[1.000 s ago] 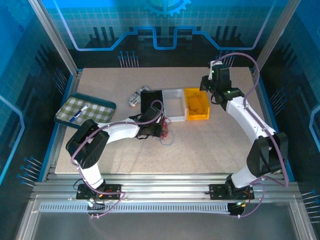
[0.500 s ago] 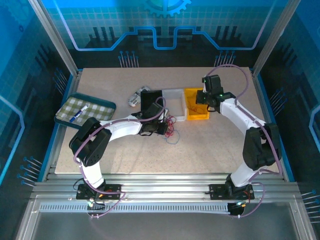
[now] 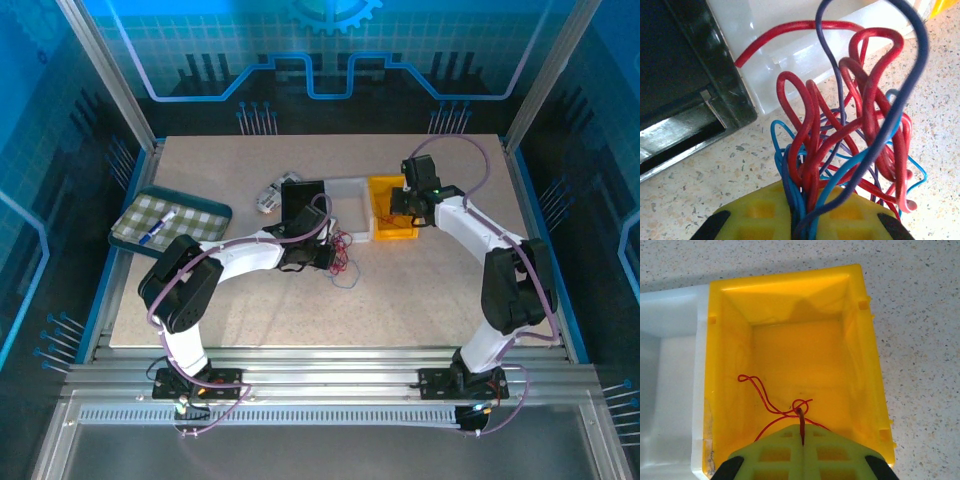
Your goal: Untangle the cables
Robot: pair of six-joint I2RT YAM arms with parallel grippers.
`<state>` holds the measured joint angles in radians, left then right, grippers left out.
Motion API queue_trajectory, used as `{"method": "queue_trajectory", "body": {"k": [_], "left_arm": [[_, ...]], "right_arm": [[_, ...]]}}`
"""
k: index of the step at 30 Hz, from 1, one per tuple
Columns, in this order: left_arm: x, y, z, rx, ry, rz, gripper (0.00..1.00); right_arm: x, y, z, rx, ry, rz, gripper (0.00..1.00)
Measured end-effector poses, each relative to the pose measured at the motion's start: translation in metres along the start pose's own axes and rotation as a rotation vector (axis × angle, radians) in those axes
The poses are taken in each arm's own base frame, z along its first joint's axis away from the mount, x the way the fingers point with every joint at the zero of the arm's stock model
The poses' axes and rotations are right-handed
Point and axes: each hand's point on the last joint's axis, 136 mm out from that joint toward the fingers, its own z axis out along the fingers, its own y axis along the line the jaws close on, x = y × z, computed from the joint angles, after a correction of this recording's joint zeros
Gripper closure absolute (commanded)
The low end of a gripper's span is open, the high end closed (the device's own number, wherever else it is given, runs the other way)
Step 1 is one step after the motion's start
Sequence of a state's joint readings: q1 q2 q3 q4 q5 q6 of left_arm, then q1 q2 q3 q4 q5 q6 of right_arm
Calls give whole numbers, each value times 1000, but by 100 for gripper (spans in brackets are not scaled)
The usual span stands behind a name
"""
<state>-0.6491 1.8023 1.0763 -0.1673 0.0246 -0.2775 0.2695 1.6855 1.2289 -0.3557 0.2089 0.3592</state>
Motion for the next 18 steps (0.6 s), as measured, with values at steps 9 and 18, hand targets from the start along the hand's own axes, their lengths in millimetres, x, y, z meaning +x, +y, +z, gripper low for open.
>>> {"method": "queue_trajectory", "body": {"k": [9, 18], "left_arm": [[0, 0, 0, 0, 0, 16, 100], [3, 1, 1, -3, 7, 17, 100]], "right_arm": [[6, -6, 3, 32, 22, -5, 100], [12, -8, 9, 48, 42, -9, 100]]}}
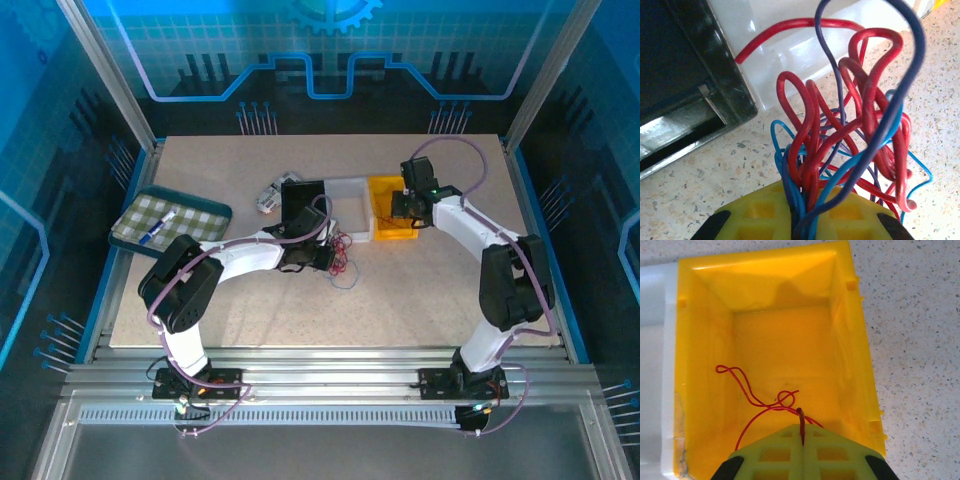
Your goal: Untangle the cables
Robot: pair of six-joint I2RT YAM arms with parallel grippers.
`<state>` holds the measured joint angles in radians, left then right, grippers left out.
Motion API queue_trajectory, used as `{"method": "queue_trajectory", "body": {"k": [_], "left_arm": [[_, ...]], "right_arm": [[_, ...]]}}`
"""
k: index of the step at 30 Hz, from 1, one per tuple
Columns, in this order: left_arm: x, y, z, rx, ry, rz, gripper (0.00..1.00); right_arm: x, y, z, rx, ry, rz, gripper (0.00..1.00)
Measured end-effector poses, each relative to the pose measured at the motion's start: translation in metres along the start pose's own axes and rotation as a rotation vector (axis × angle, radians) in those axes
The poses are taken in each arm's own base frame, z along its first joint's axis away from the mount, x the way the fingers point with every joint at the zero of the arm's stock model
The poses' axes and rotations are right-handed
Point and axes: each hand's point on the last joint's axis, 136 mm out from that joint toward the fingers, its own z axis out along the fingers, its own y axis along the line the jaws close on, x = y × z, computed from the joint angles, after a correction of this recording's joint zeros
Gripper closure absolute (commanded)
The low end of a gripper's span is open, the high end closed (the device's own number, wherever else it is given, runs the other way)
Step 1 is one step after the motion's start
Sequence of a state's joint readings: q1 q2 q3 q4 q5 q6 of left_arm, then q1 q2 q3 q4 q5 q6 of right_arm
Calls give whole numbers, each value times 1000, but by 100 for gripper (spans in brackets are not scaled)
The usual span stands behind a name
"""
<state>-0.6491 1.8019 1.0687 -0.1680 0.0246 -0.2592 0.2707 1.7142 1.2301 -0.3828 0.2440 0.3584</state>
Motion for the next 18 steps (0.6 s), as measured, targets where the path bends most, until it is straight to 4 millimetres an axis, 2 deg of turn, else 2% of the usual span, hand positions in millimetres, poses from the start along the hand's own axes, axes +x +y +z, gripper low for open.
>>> {"method": "queue_trajectory", "body": {"k": [6, 13, 18], "left_arm": [[1, 1, 0, -1, 2, 0, 100], [0, 0, -3, 2, -4, 1, 100], [-3, -2, -10, 5, -16, 6, 100]], "right_arm": [[4, 3, 13, 11, 26, -10, 100], [-8, 10, 36, 12, 31, -13, 100], [4, 9, 56, 25, 76, -20, 100]]}}
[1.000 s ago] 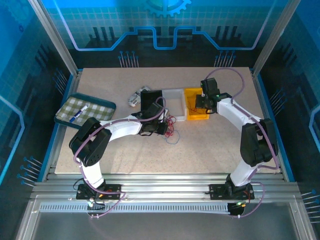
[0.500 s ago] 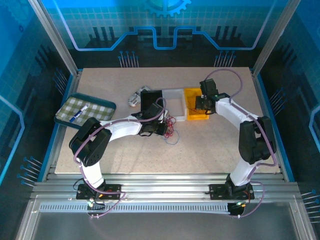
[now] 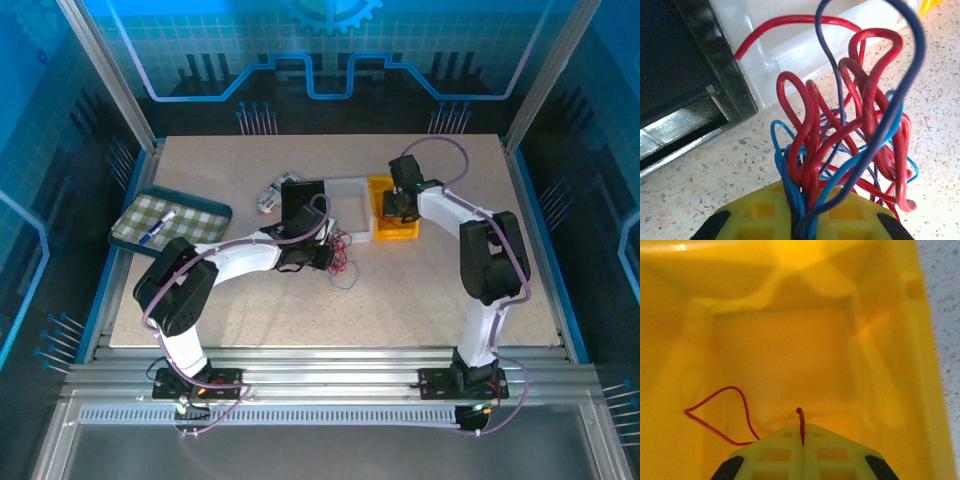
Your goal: Untangle the cables
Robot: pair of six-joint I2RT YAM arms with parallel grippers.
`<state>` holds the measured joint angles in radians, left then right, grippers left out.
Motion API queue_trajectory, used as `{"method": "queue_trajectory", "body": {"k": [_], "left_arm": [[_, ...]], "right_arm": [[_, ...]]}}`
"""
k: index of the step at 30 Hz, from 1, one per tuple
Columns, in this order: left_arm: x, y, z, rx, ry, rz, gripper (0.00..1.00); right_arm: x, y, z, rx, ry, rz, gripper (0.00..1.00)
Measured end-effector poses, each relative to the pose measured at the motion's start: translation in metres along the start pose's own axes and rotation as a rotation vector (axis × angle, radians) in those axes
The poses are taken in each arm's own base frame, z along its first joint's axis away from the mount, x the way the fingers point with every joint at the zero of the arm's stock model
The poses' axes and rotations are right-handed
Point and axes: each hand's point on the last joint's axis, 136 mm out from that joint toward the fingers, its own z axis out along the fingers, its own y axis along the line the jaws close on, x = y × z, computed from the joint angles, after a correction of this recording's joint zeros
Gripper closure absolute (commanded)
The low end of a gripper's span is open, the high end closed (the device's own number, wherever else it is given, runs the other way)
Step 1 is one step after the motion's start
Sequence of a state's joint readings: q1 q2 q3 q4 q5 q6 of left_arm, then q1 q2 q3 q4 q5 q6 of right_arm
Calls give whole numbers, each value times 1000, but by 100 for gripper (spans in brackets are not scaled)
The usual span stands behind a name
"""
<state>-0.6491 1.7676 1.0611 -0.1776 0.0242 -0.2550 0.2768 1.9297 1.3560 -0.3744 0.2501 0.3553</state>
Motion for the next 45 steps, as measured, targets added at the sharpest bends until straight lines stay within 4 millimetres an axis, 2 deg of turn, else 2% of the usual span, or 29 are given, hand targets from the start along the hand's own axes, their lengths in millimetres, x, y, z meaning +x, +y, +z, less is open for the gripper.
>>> {"method": "queue_trajectory", "body": {"k": [4, 10, 18, 23, 27, 30, 33, 39, 45], "left_arm": [[0, 0, -1, 1, -1, 0, 100], [0, 0, -1, 0, 2, 0, 100], [2, -1, -1, 8, 9, 2, 100], [3, -2, -1, 10, 13, 4, 100], [4, -4, -1, 16, 16, 5, 100], [4, -4, -1, 16, 16, 5, 100], [4, -4, -1, 16, 16, 5, 100], [4, -4, -1, 16, 16, 5, 100], [5, -3, -1, 14, 21, 5, 100]], "right_arm": [[4, 0, 5, 3, 14, 1, 84], [-1, 4, 0, -11, -5, -6, 70], [-31, 6, -40, -40, -117, 3, 53], [-37, 3, -55, -41, -161, 7, 48], [-44, 4, -66, -51, -197, 7, 54], [-45, 4, -66, -56, -200, -1, 83], [-45, 3, -64, -58, -196, 6, 98], [-47, 5, -50, -68, -173, 15, 100], [-43, 12, -21, -74, -116, 48, 100]]}}
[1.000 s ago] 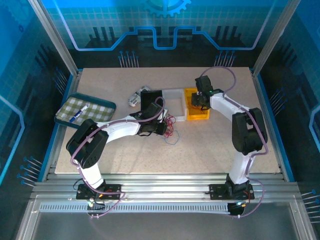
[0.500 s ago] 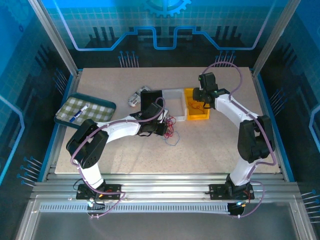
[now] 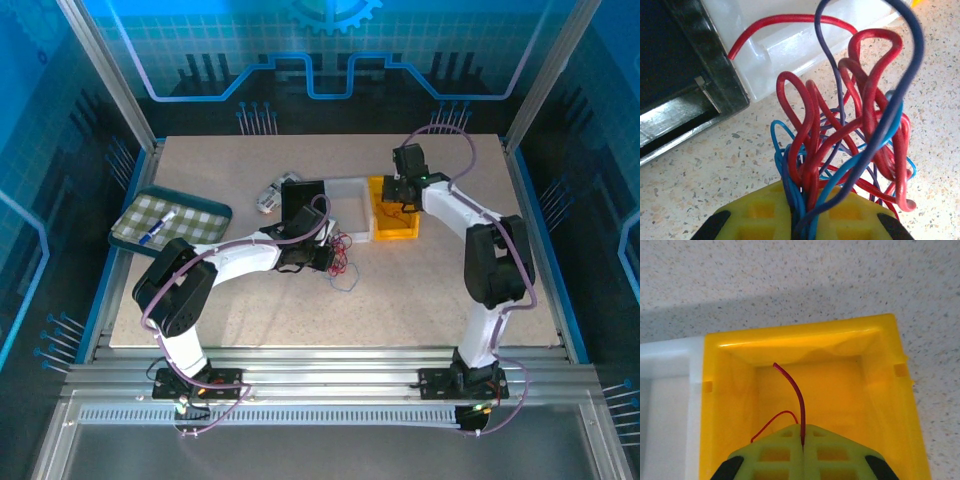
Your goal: Untangle the cables
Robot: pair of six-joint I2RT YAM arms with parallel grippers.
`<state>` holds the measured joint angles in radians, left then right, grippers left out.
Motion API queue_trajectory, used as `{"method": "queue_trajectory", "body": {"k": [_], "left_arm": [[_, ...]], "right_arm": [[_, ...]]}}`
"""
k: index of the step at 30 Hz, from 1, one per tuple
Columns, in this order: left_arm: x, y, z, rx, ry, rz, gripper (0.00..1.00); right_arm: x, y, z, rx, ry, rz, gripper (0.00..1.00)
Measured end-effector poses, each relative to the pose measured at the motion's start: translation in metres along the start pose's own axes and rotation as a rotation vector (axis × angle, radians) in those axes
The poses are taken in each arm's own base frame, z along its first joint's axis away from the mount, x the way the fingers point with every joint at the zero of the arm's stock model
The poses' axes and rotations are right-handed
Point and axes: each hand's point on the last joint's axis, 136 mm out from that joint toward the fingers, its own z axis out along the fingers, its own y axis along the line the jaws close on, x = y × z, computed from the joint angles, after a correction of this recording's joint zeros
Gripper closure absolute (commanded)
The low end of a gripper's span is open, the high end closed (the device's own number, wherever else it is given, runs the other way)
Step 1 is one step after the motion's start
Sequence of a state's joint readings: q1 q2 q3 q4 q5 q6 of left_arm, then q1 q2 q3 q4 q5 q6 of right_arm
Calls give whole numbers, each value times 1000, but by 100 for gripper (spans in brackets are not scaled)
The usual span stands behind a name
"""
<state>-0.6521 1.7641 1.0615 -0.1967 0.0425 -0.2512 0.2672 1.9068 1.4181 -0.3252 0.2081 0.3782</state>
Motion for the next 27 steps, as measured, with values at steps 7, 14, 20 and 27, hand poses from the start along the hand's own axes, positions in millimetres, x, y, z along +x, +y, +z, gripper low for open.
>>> {"method": "queue_trajectory", "body": {"k": [7, 14, 20, 27], "left_arm": [[2, 1, 0, -3, 8, 12, 100], [4, 1, 0, -6, 17, 16, 100], [5, 2, 0, -10, 27, 20, 100], [4, 2, 0, -10, 26, 22, 100]], "right_arm": [[21, -3, 35, 42, 113, 37, 100], [40, -7, 54, 74, 200, 63, 100], [39, -5, 56, 75, 217, 88, 100], [39, -4, 55, 72, 215, 99, 94]]}}
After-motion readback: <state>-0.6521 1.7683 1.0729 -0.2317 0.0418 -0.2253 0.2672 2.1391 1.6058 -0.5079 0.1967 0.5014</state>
